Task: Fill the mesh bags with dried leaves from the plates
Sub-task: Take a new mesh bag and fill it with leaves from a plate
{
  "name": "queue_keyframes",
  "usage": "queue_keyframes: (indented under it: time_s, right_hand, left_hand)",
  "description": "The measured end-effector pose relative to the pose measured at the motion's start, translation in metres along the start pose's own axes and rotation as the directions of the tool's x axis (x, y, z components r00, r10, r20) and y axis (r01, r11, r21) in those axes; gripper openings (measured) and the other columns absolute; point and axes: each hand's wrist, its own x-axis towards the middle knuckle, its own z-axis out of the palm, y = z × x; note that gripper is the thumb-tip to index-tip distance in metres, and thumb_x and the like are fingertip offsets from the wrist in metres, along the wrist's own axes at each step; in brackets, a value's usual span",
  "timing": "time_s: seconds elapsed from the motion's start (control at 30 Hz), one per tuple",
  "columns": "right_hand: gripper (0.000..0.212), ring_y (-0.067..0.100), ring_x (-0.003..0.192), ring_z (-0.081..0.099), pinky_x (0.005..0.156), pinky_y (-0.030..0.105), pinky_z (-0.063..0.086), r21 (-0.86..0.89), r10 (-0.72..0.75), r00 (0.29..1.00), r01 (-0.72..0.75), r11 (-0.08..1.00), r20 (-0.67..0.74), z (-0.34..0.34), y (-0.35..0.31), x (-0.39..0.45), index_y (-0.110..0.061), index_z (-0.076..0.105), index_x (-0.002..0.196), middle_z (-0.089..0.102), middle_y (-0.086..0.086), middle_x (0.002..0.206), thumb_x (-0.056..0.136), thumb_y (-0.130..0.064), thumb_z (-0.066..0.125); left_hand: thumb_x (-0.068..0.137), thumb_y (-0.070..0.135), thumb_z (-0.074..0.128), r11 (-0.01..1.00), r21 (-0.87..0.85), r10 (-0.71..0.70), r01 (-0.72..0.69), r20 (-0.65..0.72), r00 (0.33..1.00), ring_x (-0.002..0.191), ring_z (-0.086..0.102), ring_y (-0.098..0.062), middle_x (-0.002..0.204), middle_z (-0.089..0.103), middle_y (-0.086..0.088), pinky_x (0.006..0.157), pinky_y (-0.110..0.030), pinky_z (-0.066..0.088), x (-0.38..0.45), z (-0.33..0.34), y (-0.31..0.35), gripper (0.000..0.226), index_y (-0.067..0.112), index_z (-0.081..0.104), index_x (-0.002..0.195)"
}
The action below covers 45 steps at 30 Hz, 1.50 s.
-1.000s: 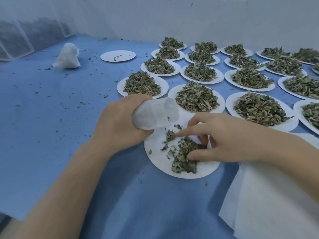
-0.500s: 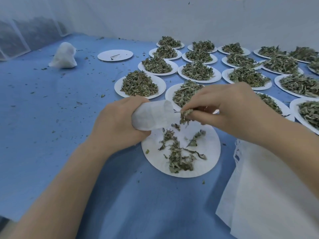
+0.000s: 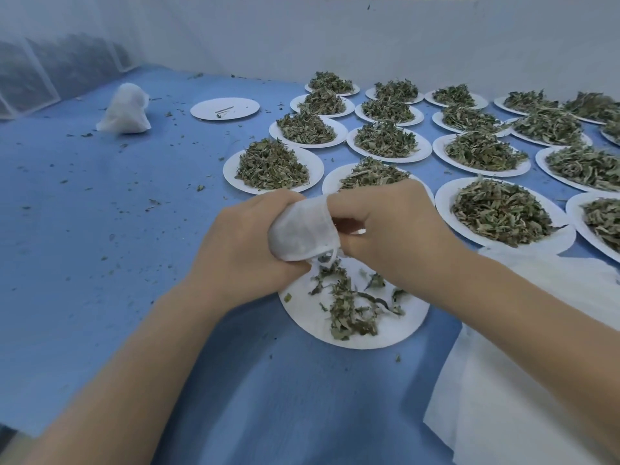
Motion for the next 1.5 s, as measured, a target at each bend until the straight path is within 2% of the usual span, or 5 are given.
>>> queue_keyframes:
  time_s: [0.43,0.7,1.0,1.23,1.5]
  right_hand:
    - [0.024,-0.003,0.081,0.059,0.073,0.005,0.045,-0.058,0.046,0.979,-0.035,0.998,0.199,-0.04,0.023,-0.014,-0.028,0.072,0.098,0.066,-0.015,0.091,0.085,-0.009,0.062]
    - [0.04,-0.012,0.071,0.04,0.069,0.016,0.041,-0.442,0.352,0.725,-0.072,0.894,0.593,-0.04,0.027,-0.025,-0.043,0.049,0.122,0.036,-0.023,0.095,0.084,-0.033,0.057]
    - [0.042,-0.002,0.076,0.047,0.074,0.013,0.035,-0.328,0.259,0.827,-0.097,0.94,0.498,-0.012,0.03,-0.006,-0.028,0.047,0.126,0.041,-0.011,0.109,0.087,-0.026,0.061]
    - [0.05,-0.008,0.079,0.04,0.07,0.011,0.03,-0.265,0.202,0.758,-0.04,0.963,0.62,-0.006,0.026,-0.008,-0.037,0.043,0.135,0.032,-0.01,0.133,0.09,-0.015,0.044]
    - [0.076,0.001,0.088,0.04,0.071,0.018,0.031,-0.294,0.217,0.736,-0.025,0.955,0.641,-0.012,0.017,-0.024,-0.058,0.022,0.132,0.023,-0.019,0.122,0.064,-0.084,0.043]
  left_hand:
    - [0.055,0.036,0.062,0.998,0.041,-0.042,0.042,-0.008,0.999,0.084,0.055,-0.01,0.091,0.063,0.013,0.071,-0.024,0.042,0.0,-0.008,-0.001,0.047,0.027,0.061,0.101]
    - [0.053,0.034,0.06,0.997,0.028,-0.071,0.072,-0.017,0.997,0.081,0.048,-0.002,0.089,0.059,0.016,0.066,-0.006,0.036,0.001,-0.007,-0.004,0.049,0.029,0.061,0.102]
    - [0.053,0.035,0.061,0.996,0.033,-0.081,0.082,-0.053,0.995,0.077,0.042,0.004,0.077,0.051,0.028,0.062,-0.002,0.032,0.003,-0.01,-0.007,0.045,0.034,0.058,0.098]
    - [0.054,0.039,0.062,0.996,0.033,-0.079,0.081,-0.057,0.995,0.077,0.046,0.0,0.079,0.052,0.023,0.064,-0.01,0.035,0.003,-0.01,-0.008,0.047,0.031,0.06,0.101]
    - [0.054,0.04,0.063,0.996,0.021,-0.088,0.089,-0.055,0.995,0.077,0.049,-0.005,0.078,0.052,0.026,0.063,-0.015,0.037,0.002,-0.011,-0.007,0.047,0.034,0.059,0.101]
